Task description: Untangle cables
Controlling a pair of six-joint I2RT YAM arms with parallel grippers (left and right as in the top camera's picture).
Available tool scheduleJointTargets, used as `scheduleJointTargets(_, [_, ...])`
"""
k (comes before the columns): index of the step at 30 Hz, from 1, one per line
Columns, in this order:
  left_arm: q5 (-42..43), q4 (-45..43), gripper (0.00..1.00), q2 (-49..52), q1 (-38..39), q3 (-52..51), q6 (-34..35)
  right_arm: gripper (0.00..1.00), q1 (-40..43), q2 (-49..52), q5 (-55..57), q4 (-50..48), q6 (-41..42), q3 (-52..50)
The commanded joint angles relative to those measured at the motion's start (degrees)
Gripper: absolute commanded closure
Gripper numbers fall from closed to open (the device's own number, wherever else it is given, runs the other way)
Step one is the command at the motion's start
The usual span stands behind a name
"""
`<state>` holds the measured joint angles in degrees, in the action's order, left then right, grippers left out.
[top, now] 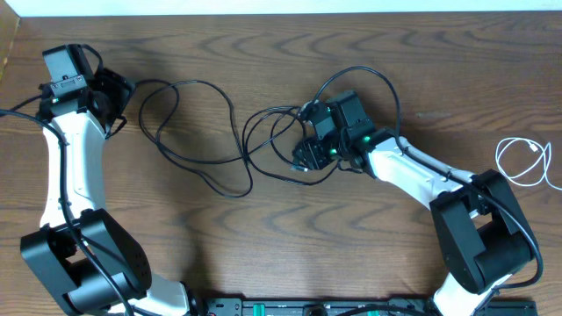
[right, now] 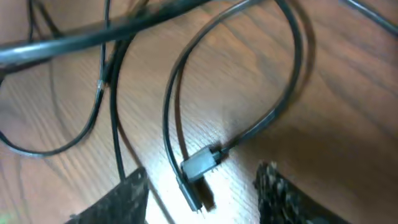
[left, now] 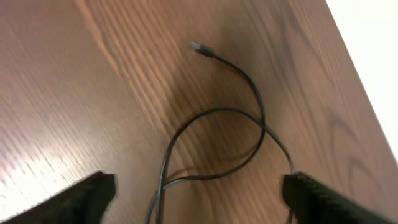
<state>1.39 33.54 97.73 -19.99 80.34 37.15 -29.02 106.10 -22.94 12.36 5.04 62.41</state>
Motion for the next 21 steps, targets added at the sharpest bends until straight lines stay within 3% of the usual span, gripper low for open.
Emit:
scheduleJointTargets(1, [-1.66, 0.79, 0.05, -2.36, -0.61, 1.25, -1.49, 0.49, 0.55, 0.00, 1.40, 12.41, -0.94, 10.49])
scheduleJointTargets(3, [0.44, 1.57, 0.05, -4.44, -0.61, 1.79, -1.60, 0.48, 0.52, 0.00, 2.03, 19.12, -2.64, 16.48])
scheduleJointTargets(7, [7.28, 4.98, 0.05, -8.31, -0.61, 2.03, -4.55, 0.51, -1.03, 0.02, 2.08, 22.43, -3.76, 21.81])
scheduleJointTargets(9, [11.04, 7.54, 0.05, -9.05, -0.61, 2.03, -7.52, 0.58, -2.67, 0.42, 3.67, 21.99, -3.85, 21.79])
scheduleJointTargets(14, [11.45, 15.74, 0.04, -9.01, -0.61, 1.27, -7.78, 0.78, -8.48, 4.04, 9.07, 22.18, -6.21, 20.76])
scheduleJointTargets(18, [11.45, 16.55, 0.04, -9.01, -0.61, 1.27, -7.80, 0.78, -10.95, 7.89, 14.16, 22.14, -6.23, 20.39])
scheduleJointTargets(21, [11.47, 16.55, 0.04, -9.01, -0.61, 1.27, -7.78, 0.73, -11.34, 11.63, 14.93, 21.22, -6.25, 20.37])
